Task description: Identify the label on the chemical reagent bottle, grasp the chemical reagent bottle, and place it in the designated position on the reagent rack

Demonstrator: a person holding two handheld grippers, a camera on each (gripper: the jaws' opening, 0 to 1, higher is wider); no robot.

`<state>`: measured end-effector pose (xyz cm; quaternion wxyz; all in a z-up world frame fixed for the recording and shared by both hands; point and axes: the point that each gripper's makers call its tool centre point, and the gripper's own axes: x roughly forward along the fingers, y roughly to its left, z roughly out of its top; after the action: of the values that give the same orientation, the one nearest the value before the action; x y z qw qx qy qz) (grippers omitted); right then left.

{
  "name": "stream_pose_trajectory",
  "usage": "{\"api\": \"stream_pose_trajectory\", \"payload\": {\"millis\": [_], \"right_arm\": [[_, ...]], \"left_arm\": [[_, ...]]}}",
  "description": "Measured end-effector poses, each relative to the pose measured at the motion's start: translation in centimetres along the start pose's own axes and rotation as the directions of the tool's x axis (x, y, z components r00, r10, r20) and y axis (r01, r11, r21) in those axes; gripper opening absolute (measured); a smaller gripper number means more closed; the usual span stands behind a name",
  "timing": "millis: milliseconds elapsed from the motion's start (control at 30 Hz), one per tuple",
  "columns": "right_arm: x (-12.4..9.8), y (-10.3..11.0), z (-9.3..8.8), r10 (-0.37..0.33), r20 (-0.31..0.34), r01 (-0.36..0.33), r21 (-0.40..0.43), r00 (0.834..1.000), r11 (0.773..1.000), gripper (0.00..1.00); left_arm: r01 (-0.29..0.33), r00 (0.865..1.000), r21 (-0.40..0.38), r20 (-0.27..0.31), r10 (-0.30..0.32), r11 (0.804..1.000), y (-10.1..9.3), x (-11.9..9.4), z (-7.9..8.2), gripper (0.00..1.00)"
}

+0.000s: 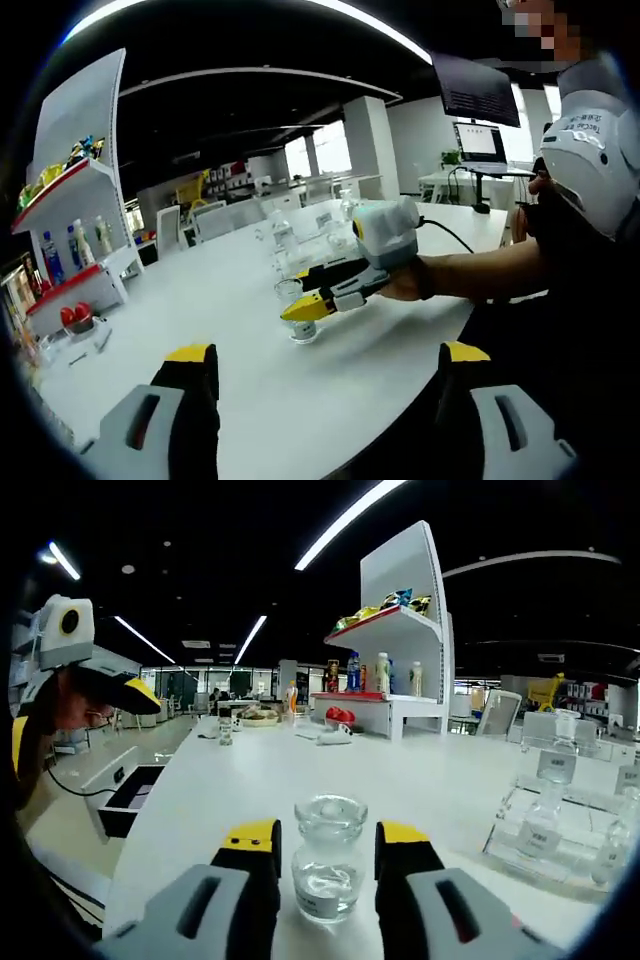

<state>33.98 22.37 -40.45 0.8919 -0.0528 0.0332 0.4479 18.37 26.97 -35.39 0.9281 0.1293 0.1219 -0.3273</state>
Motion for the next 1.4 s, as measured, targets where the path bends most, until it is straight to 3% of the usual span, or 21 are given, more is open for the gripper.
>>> {"api": "stream_pose_trajectory", "payload": {"millis": [167,500,1033,1400], "right_arm": [[0.3,-0.3,0.1,-0.01,0.008,0.01,0.013,1.0,1.0,0.22],[-0.6,-0.9,-0.3,-0.072,-0.014,0.072,-0.006,0.997,0.997,0.21],[-8.2,-6.2,-1.3,-0.237,-0.035,0.237,0.009,0.971,0.971,0.2],[-11.5,-7.3,-2.2,-0.295,-0.02,0.296,0.03,0.955,0.955,0.2]], "left_arm": [[0.0,1.0,0.002,-0.005,0.0,1.0,0.1,0.0,-0.2,0.89],[0.0,1.0,0.008,-0.002,0.0,1.0,0.0,0.1,-0.1,0.88],[0.037,0.999,0.04,-0.011,-0.037,0.998,-1.7,1.6,1.1,0.87],[0.041,0.999,0.063,-0.016,-0.04,0.997,-2.9,2.1,1.8,0.86]]}}
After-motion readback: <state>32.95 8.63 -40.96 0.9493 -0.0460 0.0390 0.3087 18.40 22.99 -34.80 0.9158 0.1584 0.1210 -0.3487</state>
